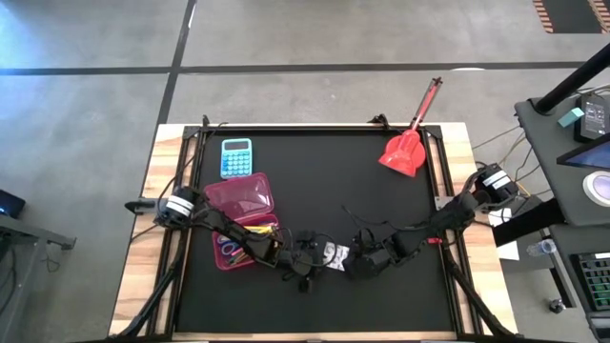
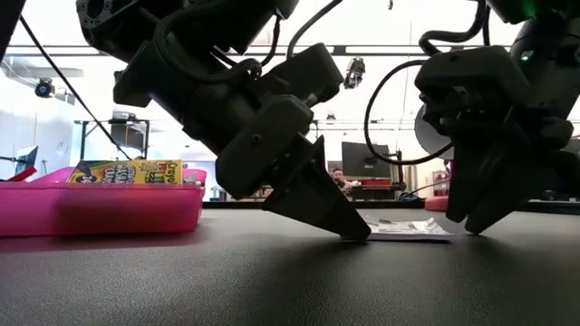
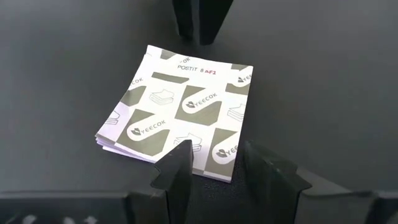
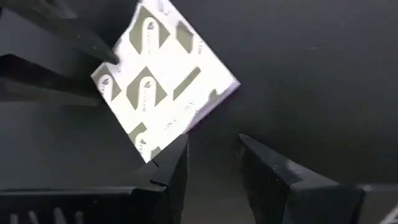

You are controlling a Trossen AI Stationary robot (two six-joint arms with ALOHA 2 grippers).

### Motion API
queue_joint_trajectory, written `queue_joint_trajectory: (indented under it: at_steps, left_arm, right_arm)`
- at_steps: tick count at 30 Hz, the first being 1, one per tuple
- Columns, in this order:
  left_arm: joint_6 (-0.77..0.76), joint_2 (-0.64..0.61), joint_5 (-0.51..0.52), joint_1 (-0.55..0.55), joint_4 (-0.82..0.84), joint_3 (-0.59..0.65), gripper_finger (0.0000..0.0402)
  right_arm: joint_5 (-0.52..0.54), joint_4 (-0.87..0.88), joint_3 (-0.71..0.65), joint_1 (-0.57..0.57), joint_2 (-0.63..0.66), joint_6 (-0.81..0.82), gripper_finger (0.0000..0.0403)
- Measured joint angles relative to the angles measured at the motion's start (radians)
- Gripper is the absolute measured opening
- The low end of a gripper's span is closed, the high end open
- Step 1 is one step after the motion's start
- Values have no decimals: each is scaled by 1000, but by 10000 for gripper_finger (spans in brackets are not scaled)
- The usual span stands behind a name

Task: Pack school essentials
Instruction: Put the white sticky notes into the pink supply box

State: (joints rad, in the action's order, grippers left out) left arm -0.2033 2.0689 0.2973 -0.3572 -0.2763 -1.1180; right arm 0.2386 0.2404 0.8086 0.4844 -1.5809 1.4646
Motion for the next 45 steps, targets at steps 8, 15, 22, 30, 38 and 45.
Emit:
queue_joint_trajectory:
  at_steps: [8, 15, 22, 30, 38, 45]
  left_arm:
    - [58, -13, -5, 1, 13, -4, 132]
    - [95, -64, -4, 6, 69, -2, 132]
    - [50, -56, 2, 31, 82, 20, 132]
    - [7, -25, 9, 37, 59, 15, 132]
    - [-1, -15, 4, 39, 57, 13, 132]
    - [0, -11, -9, 41, 24, 15, 132]
  right_arm:
    - [-21, -10, 7, 0, -6, 32, 193]
    - [-19, -16, 8, 0, -8, 115, 234]
    - [6, -25, 9, 1, -27, 147, 238]
    - [13, -95, 7, -20, -87, 133, 240]
    - [8, -129, 5, -25, -155, 132, 240]
    - [17, -257, 7, -45, -210, 85, 240]
